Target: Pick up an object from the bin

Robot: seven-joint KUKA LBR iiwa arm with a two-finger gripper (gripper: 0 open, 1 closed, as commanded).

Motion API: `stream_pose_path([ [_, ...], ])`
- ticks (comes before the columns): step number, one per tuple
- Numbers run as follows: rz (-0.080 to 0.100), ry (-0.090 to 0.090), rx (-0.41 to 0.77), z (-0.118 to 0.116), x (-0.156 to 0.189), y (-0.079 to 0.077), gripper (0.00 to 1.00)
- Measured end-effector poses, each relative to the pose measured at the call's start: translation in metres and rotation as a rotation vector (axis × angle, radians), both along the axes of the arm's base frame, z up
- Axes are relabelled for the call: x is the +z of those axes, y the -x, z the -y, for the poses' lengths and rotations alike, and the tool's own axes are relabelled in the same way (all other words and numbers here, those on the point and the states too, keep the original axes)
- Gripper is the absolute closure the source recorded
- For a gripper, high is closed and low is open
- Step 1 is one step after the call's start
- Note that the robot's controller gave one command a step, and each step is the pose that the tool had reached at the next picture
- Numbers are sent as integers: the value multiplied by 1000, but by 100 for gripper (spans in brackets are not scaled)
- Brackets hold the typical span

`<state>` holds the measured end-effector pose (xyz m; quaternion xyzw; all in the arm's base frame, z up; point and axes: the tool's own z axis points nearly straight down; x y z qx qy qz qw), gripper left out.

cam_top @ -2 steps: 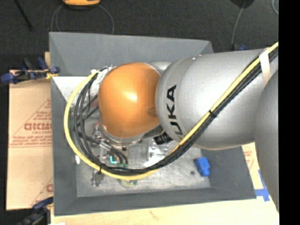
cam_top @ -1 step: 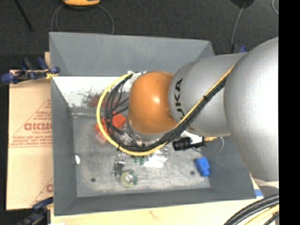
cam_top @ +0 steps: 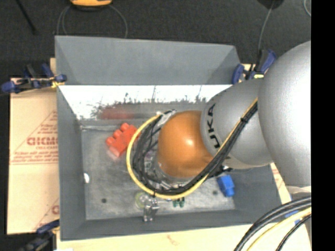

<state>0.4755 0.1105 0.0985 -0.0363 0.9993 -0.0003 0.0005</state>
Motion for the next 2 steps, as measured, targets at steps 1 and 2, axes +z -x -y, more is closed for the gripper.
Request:
stream_pose_path([
  [1,1,-3,-1,-2,1,0,100],
  [2,11,-2,-27,-14,153,-23,100],
])
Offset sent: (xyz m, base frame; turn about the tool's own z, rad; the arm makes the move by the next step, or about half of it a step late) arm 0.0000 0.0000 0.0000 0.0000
